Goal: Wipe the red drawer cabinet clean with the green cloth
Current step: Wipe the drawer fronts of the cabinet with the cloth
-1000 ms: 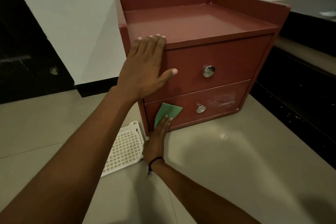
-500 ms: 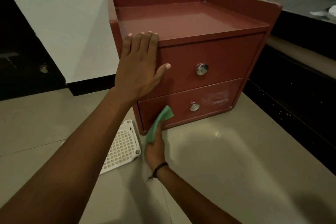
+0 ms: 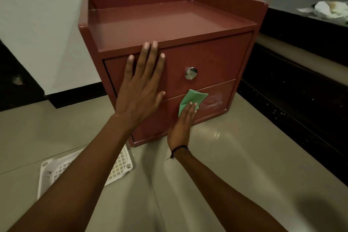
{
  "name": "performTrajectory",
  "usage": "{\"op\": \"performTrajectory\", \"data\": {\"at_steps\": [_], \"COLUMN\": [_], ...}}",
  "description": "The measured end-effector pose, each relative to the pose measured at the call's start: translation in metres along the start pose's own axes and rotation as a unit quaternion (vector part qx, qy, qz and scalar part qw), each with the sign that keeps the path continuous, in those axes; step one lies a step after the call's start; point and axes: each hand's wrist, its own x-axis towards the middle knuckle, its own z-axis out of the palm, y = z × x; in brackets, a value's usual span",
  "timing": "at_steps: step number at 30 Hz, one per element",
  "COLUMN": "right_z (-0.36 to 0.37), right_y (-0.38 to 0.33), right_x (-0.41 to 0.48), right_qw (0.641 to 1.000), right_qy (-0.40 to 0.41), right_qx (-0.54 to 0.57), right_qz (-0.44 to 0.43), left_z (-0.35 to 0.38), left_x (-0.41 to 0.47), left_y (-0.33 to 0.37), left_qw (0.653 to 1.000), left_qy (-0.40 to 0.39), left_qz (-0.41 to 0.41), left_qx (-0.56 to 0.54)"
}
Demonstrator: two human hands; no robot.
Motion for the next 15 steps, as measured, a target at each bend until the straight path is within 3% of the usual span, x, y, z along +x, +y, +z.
{"op": "performTrajectory", "data": {"at_steps": [3,7,9,12,15], "right_z": [0.001,0.02,0.028,0.035,0.042], "right_y": [0.0,-0.046,-0.059,-0.051,-0.011], "right_x": [0.005,0.011,0.008,0.004,0.0], "right_qw": [1.0,0.97,0.964,0.978,0.993], "right_qy": [0.016,0.042,0.039,-0.01,0.011], "right_qx": [0.007,0.134,0.124,0.099,-0.06], "right_qz": [0.013,0.199,0.232,0.183,0.106], "left_z": [0.003,0.008,0.01,0.013,0.012], "left_x": [-0.002,-0.001,0.0,-0.002,-0.006], "left_y": [-0.004,-0.008,-0.005,-0.005,-0.012], "left_qw": [1.0,0.999,0.999,0.999,0.999], "left_qy": [-0.016,-0.018,-0.015,-0.015,-0.019], "left_qz": [0.02,0.026,0.019,0.023,0.037], "left_qx": [0.013,0.027,0.024,0.025,0.033]}}
